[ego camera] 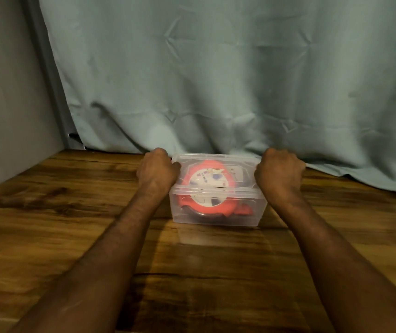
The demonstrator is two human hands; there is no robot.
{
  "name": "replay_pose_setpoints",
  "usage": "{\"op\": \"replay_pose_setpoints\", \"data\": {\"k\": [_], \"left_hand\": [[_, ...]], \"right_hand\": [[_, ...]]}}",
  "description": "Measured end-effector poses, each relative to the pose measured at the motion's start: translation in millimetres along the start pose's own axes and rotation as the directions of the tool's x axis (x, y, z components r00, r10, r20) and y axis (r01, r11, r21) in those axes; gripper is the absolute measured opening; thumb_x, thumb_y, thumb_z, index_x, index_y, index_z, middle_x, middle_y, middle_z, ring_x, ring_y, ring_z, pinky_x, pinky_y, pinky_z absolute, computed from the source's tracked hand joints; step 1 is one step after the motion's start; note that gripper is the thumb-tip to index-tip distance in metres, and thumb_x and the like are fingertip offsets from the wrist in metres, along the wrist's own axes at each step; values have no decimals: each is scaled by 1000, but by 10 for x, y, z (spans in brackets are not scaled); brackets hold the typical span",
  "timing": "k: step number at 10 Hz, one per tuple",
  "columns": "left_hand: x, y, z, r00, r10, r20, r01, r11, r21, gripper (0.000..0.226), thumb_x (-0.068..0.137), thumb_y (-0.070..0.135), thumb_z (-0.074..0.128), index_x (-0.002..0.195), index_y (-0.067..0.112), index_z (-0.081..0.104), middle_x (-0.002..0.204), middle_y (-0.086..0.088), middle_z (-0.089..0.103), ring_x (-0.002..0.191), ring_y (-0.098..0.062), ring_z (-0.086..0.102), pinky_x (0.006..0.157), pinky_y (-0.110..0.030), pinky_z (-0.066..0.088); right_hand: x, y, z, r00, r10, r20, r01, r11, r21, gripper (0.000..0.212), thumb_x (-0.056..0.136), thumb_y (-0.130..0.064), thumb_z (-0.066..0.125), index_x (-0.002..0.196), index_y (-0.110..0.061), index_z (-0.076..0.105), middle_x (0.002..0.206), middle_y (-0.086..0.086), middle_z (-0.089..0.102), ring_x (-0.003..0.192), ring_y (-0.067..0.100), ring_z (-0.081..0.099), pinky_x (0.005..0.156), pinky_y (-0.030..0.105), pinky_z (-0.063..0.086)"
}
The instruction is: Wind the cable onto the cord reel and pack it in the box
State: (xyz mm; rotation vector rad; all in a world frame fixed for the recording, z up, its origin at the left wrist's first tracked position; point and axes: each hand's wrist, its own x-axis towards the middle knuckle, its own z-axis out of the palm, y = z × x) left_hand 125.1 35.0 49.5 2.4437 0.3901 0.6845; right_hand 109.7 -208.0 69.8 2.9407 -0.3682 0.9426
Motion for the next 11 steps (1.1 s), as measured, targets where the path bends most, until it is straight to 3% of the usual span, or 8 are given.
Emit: {"op": "replay_pose_setpoints", "data": {"k": [2,3,4,5,7,9,10,11], "left_hand": [[-207,131,-204,986,146,-76,-134,981,143,30,93,37,63,100,8,70,105,-18,72,100,-39,66,78,-39,52],[-537,126,-395,928,324,-185,-281,933,227,34,93,47,57,92,18,73,87,-12,73,82,-37,69,65,-37,50],[-1017,76,-331,859,503,-98,-433,814,388,34,92,46,51,77,21,69,72,-2,69,64,-26,67,52,-31,41],[-1054,24,-154,814,578,-57,-514,763,391,24,95,37,56,96,18,71,93,-5,75,89,-24,72,72,-36,59],[-187,110,361,813,574,96,-568,747,344,50,97,28,49,145,13,47,135,-14,61,130,-32,51,111,-39,38],[471,218,736,849,507,150,-527,790,312,62,89,23,60,147,12,43,137,-15,58,130,-32,50,112,-39,38],[504,211,699,848,471,242,-528,788,317,83,83,27,66,156,14,27,154,-14,42,146,-32,34,121,-40,24],[518,368,437,848,412,334,-518,777,357,95,88,42,58,160,10,5,169,-12,9,157,-26,5,127,-44,2]], "right_hand": [[-82,100,-120,997,20,70,-33,983,180,24,96,-25,57,109,-8,69,115,18,69,106,38,66,78,37,47],[-348,202,-251,989,-124,82,94,949,302,31,102,-37,50,116,-19,70,120,13,68,107,36,66,78,38,48],[-813,192,-298,942,-333,51,289,876,387,29,99,-37,53,119,-27,70,117,6,72,112,31,67,87,40,53],[-829,177,-139,917,-399,20,381,889,255,42,96,-30,60,137,-22,63,138,4,65,125,25,63,98,38,52],[123,-59,348,919,-372,131,308,884,351,39,102,-26,49,140,-28,61,142,2,62,127,27,59,98,36,48],[691,-363,707,947,-249,205,155,909,388,40,101,-23,51,139,-28,62,134,9,66,119,33,62,94,38,51],[724,-369,680,922,-291,254,166,892,420,42,105,-35,43,143,-22,56,143,11,58,129,32,54,104,41,46],[780,-241,400,844,-367,391,182,882,434,64,106,-55,25,161,-21,26,170,3,18,155,22,17,123,52,18]]}}
